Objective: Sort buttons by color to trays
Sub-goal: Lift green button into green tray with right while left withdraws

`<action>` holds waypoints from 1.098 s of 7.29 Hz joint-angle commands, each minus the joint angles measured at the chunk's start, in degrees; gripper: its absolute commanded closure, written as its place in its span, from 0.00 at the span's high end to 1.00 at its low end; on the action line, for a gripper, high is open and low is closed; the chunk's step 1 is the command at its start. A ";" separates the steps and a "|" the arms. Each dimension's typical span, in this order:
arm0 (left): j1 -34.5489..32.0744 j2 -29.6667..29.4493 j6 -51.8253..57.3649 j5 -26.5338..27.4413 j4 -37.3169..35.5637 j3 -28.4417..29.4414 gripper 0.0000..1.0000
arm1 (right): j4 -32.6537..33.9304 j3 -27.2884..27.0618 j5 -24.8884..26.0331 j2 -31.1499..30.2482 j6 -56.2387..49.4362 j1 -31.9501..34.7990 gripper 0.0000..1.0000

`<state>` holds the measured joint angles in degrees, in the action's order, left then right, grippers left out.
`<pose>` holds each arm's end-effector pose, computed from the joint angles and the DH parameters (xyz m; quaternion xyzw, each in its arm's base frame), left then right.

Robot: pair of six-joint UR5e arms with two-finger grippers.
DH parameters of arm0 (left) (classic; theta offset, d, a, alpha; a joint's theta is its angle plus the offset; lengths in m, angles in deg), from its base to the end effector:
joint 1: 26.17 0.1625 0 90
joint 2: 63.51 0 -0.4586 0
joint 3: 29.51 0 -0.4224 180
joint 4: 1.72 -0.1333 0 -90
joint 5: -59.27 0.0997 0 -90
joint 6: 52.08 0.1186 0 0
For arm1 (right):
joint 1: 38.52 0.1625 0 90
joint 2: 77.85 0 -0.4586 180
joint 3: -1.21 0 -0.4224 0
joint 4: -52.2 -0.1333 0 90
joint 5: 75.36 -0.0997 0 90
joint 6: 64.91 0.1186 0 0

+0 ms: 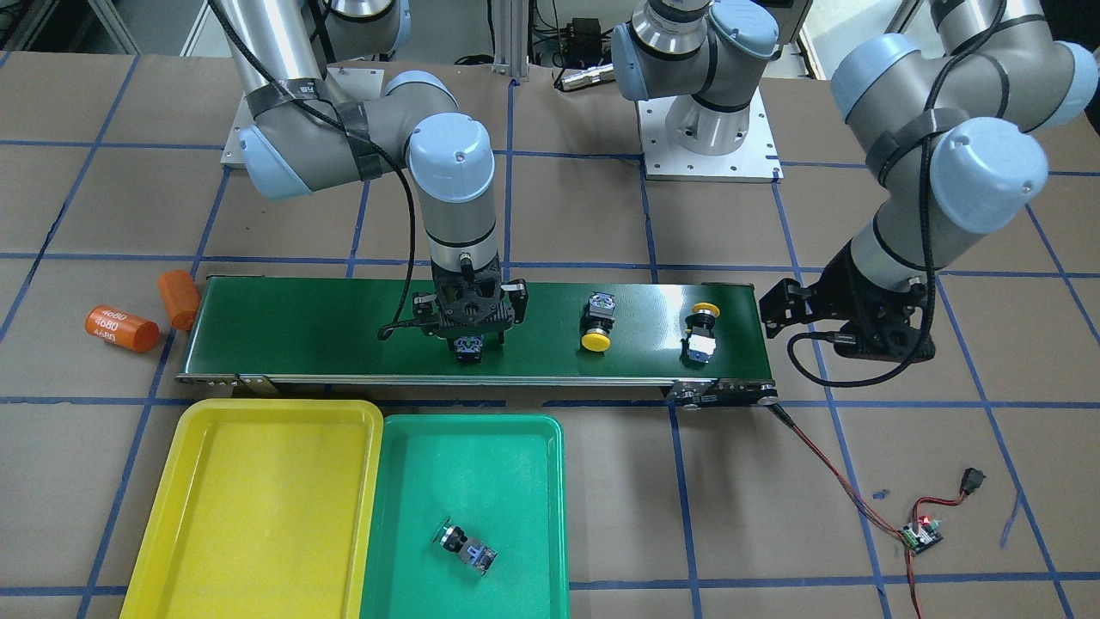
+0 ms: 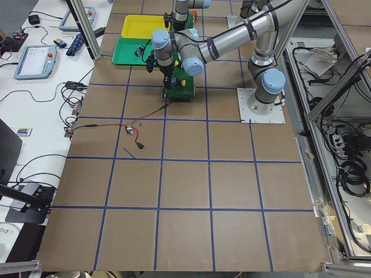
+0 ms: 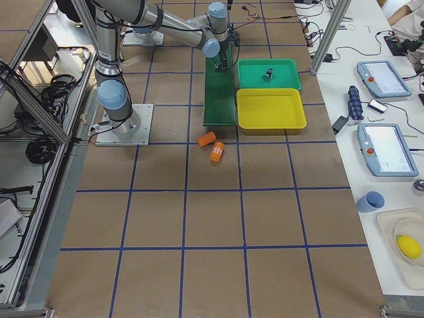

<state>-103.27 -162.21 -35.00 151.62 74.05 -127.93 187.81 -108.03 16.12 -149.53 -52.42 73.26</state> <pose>0.0013 -0.5810 0.3681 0.0370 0.9988 0.0297 0.0133 0.3415 -0.5036 0.2369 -0.0799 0.9942 -0.0709 0.0084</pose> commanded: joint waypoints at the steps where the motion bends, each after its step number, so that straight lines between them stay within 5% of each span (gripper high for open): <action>1: 0.72 2.97 0.15 4.42 8.41 6.64 1.00 | -0.26 -0.18 2.97 -0.12 -1.05 0.10 0.00; 5: 0.37 11.32 -2.73 7.59 13.08 6.32 1.00 | -1.04 9.46 4.05 1.63 -8.68 -1.74 0.00; 8: -0.32 11.16 -8.29 5.39 14.66 6.22 1.00 | -3.08 14.49 4.14 2.51 -11.50 -4.73 0.00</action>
<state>-103.07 -150.87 -42.10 157.94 87.68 -121.77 184.95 -94.72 20.57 -147.22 -62.56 69.80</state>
